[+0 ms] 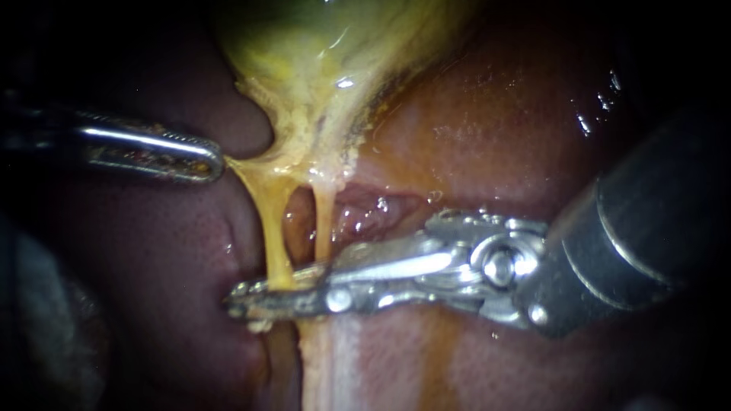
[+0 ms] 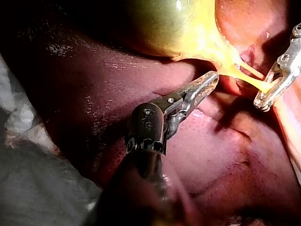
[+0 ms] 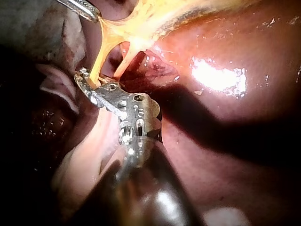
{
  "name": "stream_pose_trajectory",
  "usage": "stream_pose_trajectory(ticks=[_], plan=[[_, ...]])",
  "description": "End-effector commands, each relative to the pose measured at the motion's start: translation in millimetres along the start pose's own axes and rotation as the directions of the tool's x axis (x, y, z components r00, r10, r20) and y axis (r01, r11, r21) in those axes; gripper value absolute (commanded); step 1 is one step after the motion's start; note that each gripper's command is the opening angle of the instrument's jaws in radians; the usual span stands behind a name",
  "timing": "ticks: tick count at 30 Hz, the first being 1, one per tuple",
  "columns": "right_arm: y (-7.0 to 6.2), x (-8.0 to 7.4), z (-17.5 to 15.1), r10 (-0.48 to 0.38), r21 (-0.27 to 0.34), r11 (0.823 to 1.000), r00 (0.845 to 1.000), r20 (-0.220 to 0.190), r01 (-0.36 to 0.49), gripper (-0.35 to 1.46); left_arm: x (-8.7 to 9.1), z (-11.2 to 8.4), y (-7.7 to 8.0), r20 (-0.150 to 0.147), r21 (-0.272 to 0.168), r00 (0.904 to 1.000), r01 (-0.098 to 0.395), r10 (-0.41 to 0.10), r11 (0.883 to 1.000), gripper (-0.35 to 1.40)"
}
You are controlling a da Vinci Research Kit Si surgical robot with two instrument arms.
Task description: Going back second clip left tube
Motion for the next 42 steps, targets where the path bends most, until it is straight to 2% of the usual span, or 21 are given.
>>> stream_pose_trajectory(ticks=[1,3,4,6,10,14,17,19,20,23,26,28,33,36,39,42], plan=[[0.2,-0.2,0.2,0.002,0.021,1.0,1.0,0.003,-0.002,-0.35,0.0,0.0,0.0,0.0,0.0,1.0,0.0,0.0,1.0,-0.35],[0.8,-0.7,0.4,0.005,0.044,0.999,1.0,-0.001,-0.005,-0.01,0.0,0.0,0.0,0.0,0.0,1.0,0.0,0.0,1.0,-0.35],[1.3,-1.0,0.6,-0.021,0.05,0.999,1.0,-0.011,0.021,0.14,0.0,0.0,0.0,0.0,0.0,1.0,0.0,0.0,1.0,-0.35],[2.3,-1.4,1.1,-0.077,0.052,0.996,0.997,-0.022,0.078,0.33,0.0,0.0,0.0,0.0,0.0,1.0,0.0,0.0,1.0,-0.35],[4.6,-1.8,1.6,-0.193,0.035,0.98,0.981,-0.035,0.195,0.44,0.0,0.0,-0.1,0.0,0.0,1.0,0.0,0.0,1.0,-0.35],[6.4,-1.5,1.1,-0.287,-0.056,0.958,0.954,-0.082,0.283,0.49,-0.1,0.0,-0.1,0.0,0.0,1.0,0.0,0.0,1.0,-0.35],[7.2,-1.4,0.4,-0.342,-0.088,0.938,0.935,-0.088,0.335,0.5,-0.1,0.0,-0.1,0.0,0.0,1.0,0.0,0.0,1.0,-0.35],[7.4,-1.6,-0.2,-0.373,-0.1,0.926,0.924,-0.088,0.364,0.5,-0.1,0.0,-0.1,0.0,0.0,1.0,0.0,0.0,1.0,-0.35],[7.4,-1.8,-0.7,-0.399,-0.107,0.915,0.913,-0.087,0.39,0.5,-0.1,0.0,-0.1,0.0,0.0,1.0,0.0,0.0,1.0,-0.35],[7.2,-2.4,-1.8,-0.431,-0.109,0.9,0.898,-0.084,0.422,0.5,-0.1,-0.1,-0.1,0.0,-0.001,1.0,0.0,0.0,1.0,-0.35],[6.5,-3.2,-3.6,-0.485,-0.102,0.873,0.871,-0.076,0.477,0.5,-0.1,-0.1,-0.1,0.0,-0.001,1.0,0.0,0.0,1.0,-0.35],[5.9,-3.7,-5.2,-0.526,-0.095,0.85,0.848,-0.071,0.519,0.5,-0.1,-0.1,-0.1,0.0,-0.001,1.0,0.0,0.0,1.0,-0.35],[5.1,-4.2,-9.9,-0.56,-0.099,0.827,0.825,-0.072,0.553,0.5,-0.2,-0.2,-0.1,0.0,-0.001,1.0,-0.001,0.001,1.0,-0.35],[5.0,-4.6,-12.5,-0.58,-0.104,0.813,0.812,-0.065,0.573,0.5,-0.2,-0.2,0.0,0.0,-0.001,1.0,0.0,0.0,1.0,-0.35],[5.2,-5.0,-14.5,-0.599,-0.104,0.799,0.8,-0.043,0.593,0.5,-0.2,-0.2,0.1,0.0,-0.001,1.0,0.0,0.0,1.0,-0.35],[5.5,-5.1,-16.1,-0.603,-0.105,0.793,0.798,0.004,0.6,0.5,-0.2,-0.2,0.1,0.0,-0.001,1.0,0.0,0.0,1.0,-0.35]])
